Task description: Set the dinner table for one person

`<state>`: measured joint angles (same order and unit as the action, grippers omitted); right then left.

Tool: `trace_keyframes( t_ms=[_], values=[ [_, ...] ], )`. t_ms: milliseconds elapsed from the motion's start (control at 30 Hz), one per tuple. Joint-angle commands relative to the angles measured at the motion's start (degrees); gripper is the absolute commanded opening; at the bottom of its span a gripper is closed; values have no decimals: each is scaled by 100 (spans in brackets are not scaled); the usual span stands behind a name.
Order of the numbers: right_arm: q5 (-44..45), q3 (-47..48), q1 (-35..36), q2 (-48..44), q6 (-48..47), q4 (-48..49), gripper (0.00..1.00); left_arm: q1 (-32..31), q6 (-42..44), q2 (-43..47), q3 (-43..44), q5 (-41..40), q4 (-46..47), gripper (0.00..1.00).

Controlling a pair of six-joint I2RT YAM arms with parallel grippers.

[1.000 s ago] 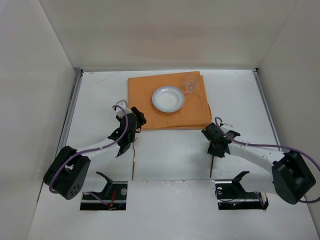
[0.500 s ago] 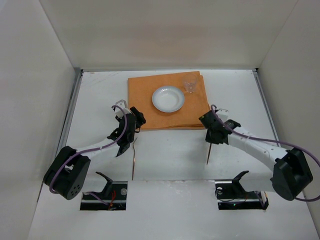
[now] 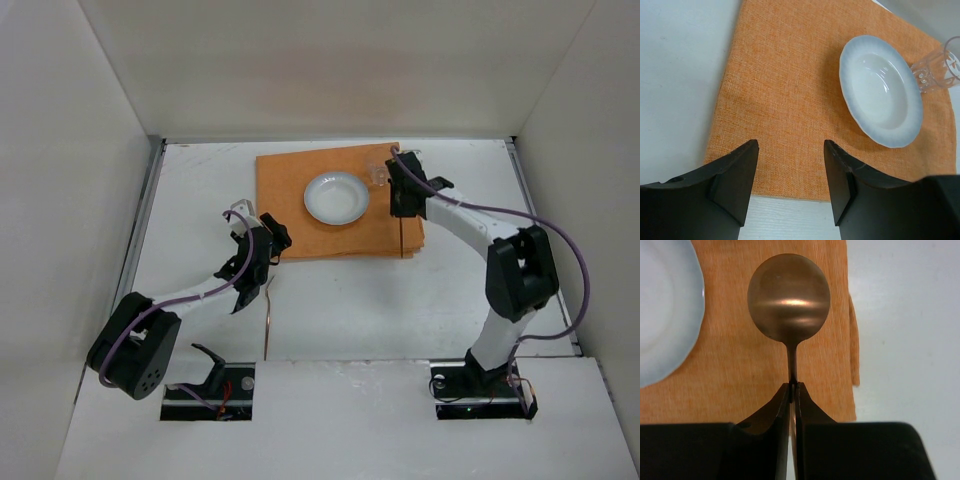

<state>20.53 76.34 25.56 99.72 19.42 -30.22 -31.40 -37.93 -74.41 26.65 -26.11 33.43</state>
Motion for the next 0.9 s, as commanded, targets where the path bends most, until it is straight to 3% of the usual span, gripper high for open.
trace_keyframes(
  t_ms=[0, 167, 433, 867],
  values=[
    [-401, 802, -205, 406, -711, 307, 8, -2, -39, 58, -55, -17, 252, 52],
    [-524, 1252, -346, 917, -949, 104, 8, 24, -30, 50, -64, -26, 252, 52],
    [-823, 1331, -390, 996, -1221, -36, 8, -11, -39, -47, -29, -17, 260, 52],
    [-876, 1841, -381, 1717, -1019, -388, 8, -11, 5, -12, -38, -43, 260, 52]
  ],
)
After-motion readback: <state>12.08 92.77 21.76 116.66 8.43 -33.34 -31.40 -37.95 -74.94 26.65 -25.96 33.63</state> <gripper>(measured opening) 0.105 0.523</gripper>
